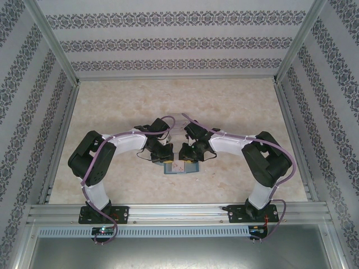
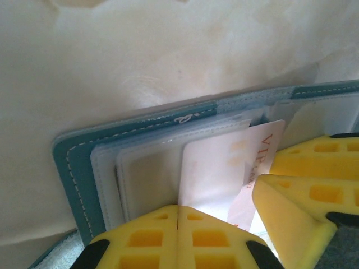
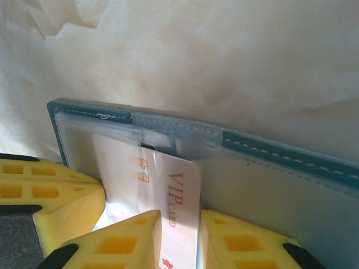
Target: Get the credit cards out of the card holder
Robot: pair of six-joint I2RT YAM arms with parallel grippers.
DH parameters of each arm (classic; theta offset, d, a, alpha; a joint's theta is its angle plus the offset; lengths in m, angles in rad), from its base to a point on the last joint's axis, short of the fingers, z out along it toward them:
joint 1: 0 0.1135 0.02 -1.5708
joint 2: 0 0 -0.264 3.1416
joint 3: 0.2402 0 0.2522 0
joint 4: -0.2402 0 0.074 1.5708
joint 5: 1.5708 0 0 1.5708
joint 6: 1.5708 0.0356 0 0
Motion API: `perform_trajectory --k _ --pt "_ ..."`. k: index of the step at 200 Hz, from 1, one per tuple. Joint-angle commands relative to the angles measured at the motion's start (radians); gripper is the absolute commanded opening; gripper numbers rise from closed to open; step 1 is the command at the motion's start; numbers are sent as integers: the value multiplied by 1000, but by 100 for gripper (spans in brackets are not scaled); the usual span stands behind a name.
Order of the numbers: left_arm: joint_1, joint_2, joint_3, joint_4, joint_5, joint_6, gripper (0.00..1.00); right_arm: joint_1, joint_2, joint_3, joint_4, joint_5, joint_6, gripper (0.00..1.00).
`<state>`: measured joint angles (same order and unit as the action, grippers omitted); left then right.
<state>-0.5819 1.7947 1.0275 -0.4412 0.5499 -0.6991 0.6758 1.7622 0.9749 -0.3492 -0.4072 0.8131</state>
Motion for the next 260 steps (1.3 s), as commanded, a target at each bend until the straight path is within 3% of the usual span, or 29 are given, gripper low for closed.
perform_trajectory --k 1,22,137,260 --pt "-8 37 -4 -70 -51 18 0 -5 33 -7 7 -25 6 28" --pt "-7 36 -3 -71 -51 19 0 -4 38 -9 14 -32 7 28" --pt "-9 37 2 -75 -50 22 0 -6 -41 4 -101 90 -51 9" --pt "-8 39 3 -77 -49 24 0 -6 -70 72 -293 244 -130 6"
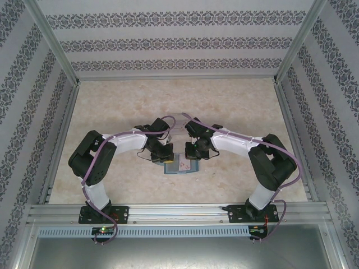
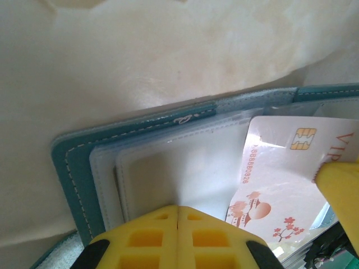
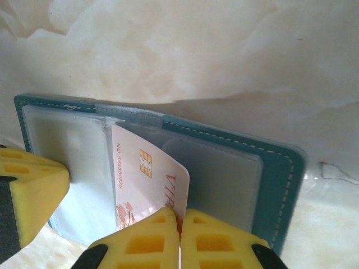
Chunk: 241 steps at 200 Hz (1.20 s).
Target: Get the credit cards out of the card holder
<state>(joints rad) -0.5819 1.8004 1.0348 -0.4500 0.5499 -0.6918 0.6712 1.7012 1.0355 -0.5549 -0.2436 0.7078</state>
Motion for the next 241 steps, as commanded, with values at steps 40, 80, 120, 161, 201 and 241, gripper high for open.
perform_trajectory --k 40,80,120,161,201,241 --pt "-8 32 -5 -65 -50 14 0 1 -10 21 -98 93 -31 5" --pt "-8 32 -4 -67 -49 16 0 16 1 51 -125 120 -41 4" --pt "-7 30 -2 -69 -49 17 0 29 6 58 -95 78 -25 5" --pt "-7 30 -4 -67 -48 18 0 40 15 51 -66 29 5 14" --pt "-8 26 -4 -67 -46 21 0 53 -8 27 -44 -2 37 16" --pt "-7 26 -12 -58 -42 17 0 65 -51 -23 -11 -25 80 16"
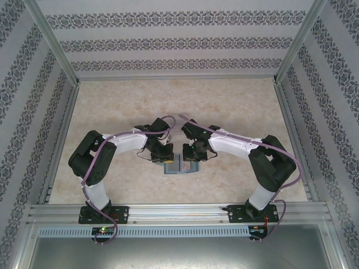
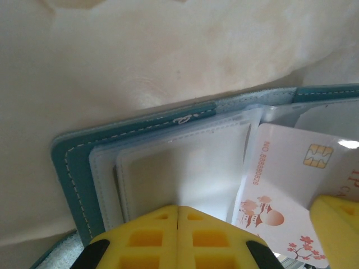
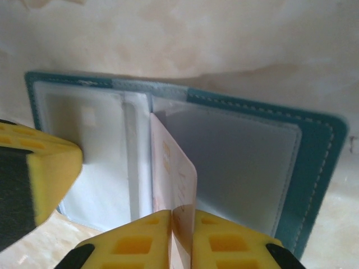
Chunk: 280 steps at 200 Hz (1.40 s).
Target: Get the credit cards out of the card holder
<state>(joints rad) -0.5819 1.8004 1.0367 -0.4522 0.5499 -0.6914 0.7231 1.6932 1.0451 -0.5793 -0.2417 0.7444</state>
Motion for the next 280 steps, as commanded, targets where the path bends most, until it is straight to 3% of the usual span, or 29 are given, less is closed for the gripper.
perform_trajectory --k 1,95,173,280 --pt "-8 27 -13 -56 -43 17 0 12 -43 -33 13 -27 43 16" --pt "-8 28 -18 -49 -41 19 0 29 -84 -44 12 -27 74 20" --pt "-7 28 -13 -45 -38 17 0 39 -97 -45 19 -32 84 11" --pt "-7 -80 28 -91 -92 13 0 11 -152 -16 -8 18 48 7"
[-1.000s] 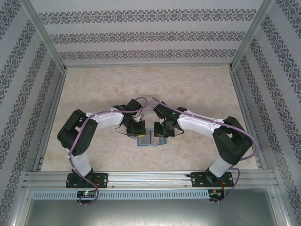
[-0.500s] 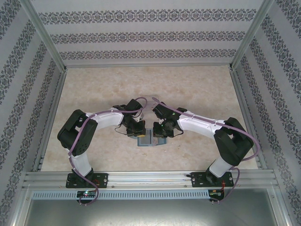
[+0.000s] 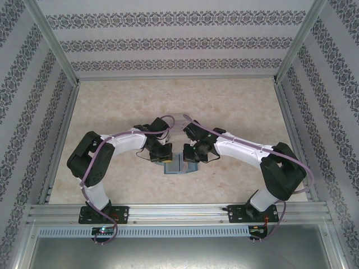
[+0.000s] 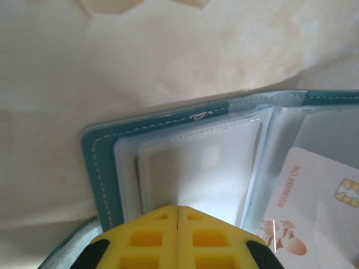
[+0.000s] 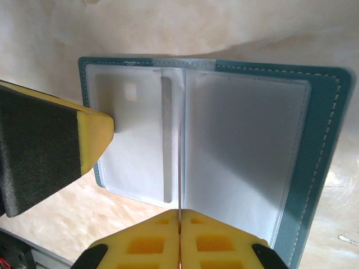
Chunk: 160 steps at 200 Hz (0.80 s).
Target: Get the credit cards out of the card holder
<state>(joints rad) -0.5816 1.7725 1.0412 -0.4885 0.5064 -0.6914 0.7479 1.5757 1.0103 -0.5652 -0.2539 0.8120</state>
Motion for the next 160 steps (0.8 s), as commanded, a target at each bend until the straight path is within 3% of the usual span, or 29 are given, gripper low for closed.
perform_trajectory --k 1,47,112,160 --pt "-7 -52 23 -56 -49 13 0 -15 -35 19 -22 31 -21 7" --pt "-2 -84 19 -61 -70 13 1 -57 -44 48 -37 40 -123 7" --pt "23 -130 -23 -60 -103 12 3 -86 52 190 -117 13 -489 3" --pt "46 -165 -65 -54 -125 15 3 -104 148 333 -224 -20 -857 3"
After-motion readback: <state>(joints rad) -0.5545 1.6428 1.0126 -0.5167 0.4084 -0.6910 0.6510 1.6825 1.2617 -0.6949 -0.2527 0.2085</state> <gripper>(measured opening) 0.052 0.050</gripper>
